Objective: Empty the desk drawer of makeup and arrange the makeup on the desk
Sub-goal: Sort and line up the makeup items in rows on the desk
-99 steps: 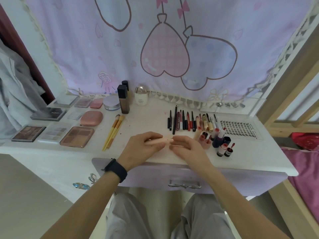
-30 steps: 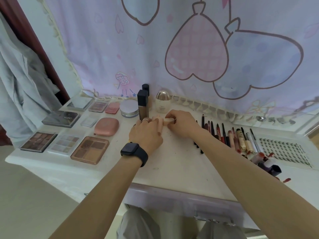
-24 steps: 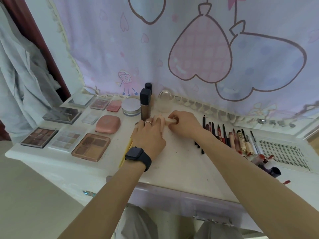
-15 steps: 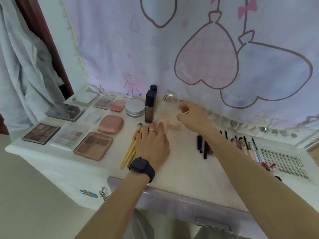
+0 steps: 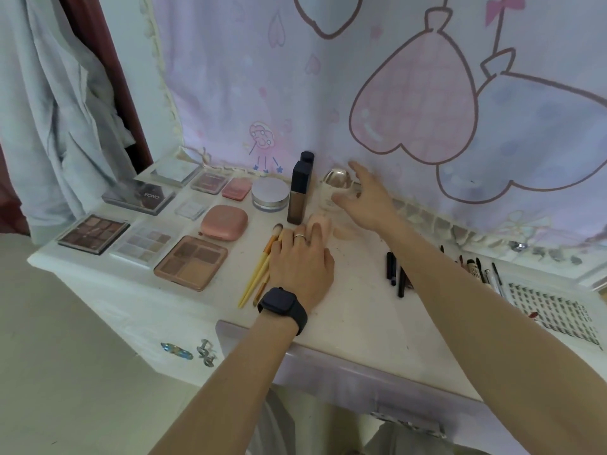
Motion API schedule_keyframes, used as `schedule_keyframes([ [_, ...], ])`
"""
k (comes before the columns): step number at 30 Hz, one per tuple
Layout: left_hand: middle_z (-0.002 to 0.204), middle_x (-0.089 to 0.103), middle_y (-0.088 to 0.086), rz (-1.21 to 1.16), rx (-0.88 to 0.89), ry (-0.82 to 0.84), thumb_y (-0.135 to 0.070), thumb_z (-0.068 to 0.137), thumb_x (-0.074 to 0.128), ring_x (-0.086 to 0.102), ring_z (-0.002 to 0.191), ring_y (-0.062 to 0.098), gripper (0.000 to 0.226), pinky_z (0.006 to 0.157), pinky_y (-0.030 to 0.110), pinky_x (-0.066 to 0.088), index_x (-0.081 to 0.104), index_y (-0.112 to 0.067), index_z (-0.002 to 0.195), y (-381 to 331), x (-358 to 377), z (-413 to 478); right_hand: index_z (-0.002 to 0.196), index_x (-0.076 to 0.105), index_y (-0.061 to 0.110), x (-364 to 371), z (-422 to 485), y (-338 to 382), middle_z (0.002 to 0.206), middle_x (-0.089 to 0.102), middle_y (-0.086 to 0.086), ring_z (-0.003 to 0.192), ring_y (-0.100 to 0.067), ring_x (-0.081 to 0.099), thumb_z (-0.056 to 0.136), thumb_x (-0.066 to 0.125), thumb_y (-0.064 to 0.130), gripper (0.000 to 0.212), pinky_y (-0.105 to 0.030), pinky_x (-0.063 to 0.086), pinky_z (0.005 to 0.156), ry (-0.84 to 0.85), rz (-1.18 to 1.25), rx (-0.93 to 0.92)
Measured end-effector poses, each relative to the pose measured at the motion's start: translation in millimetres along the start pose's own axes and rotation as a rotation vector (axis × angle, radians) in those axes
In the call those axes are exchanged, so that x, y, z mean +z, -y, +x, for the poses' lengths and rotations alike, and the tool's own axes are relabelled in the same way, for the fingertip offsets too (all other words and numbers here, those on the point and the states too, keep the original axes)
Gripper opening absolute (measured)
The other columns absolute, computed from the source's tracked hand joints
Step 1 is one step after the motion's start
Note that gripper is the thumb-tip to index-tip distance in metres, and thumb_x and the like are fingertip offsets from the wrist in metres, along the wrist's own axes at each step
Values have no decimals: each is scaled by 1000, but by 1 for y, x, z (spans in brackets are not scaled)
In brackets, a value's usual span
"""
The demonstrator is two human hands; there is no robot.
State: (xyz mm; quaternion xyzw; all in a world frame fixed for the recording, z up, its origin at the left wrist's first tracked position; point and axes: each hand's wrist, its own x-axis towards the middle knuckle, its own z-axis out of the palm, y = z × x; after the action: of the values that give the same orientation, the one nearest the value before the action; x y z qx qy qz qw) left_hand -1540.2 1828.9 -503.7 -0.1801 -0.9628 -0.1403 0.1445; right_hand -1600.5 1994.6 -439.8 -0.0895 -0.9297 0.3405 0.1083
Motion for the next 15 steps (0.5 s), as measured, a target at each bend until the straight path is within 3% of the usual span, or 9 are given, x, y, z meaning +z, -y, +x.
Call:
schedule_keyframes([
  [1, 129, 59, 10, 2, 2, 0, -39, 95, 41, 52, 112, 32, 48, 94, 42, 39, 44, -15, 137, 0, 0, 0, 156, 32, 27, 0, 3, 1, 152, 45, -4, 134, -23, 47, 93, 67, 31, 72, -31, 42, 102, 30, 3, -32],
  [3, 127, 60, 10, 7, 9, -14, -39, 95, 41, 52, 112, 33, 48, 94, 43, 40, 45, -15, 136, 0, -1, 0, 144, 46, 27, 2, 9, 4, 126, 57, 1, 119, -23, 56, 94, 67, 32, 55, -20, 40, 79, 31, -2, -47],
  [4, 127, 60, 10, 7, 11, -20, -39, 95, 41, 52, 112, 33, 48, 94, 43, 40, 46, -15, 136, 0, -1, 0, 137, 51, 23, 3, 12, 6, 114, 57, 3, 111, -23, 58, 95, 66, 30, 45, -21, 37, 71, 16, -31, -46],
  [8, 130, 59, 11, 11, 14, -21, -38, 94, 42, 51, 111, 33, 48, 93, 43, 40, 46, -15, 136, 1, 0, 1, 126, 53, 15, -9, 7, 14, 97, 58, 5, 96, -22, 59, 96, 64, 30, 35, -29, 38, 72, -103, -71, -30],
  [11, 138, 53, 12, 0, 27, -40, -41, 94, 44, 50, 116, 34, 52, 96, 44, 39, 44, -15, 139, 0, -2, 0, 116, 52, 23, -28, -24, 23, 88, 57, 16, 92, -17, 62, 92, 66, 34, 30, -27, 48, 68, -281, 138, 56],
  [13, 142, 49, 9, -48, 56, -83, -43, 93, 48, 49, 120, 33, 56, 101, 43, 37, 42, -17, 142, 0, -4, 1, 113, 54, 25, -37, -58, 28, 93, 62, 16, 91, -13, 67, 88, 69, 35, 31, -41, 59, 80, -336, 332, 112],
  [15, 141, 50, 6, -150, 119, -155, -44, 90, 54, 49, 120, 29, 61, 103, 41, 34, 43, -18, 143, -1, -11, -2, 108, 55, 27, -41, -97, 26, 97, 66, 11, 80, -9, 71, 87, 72, 36, 28, -44, 62, 81, -357, 463, 160],
])
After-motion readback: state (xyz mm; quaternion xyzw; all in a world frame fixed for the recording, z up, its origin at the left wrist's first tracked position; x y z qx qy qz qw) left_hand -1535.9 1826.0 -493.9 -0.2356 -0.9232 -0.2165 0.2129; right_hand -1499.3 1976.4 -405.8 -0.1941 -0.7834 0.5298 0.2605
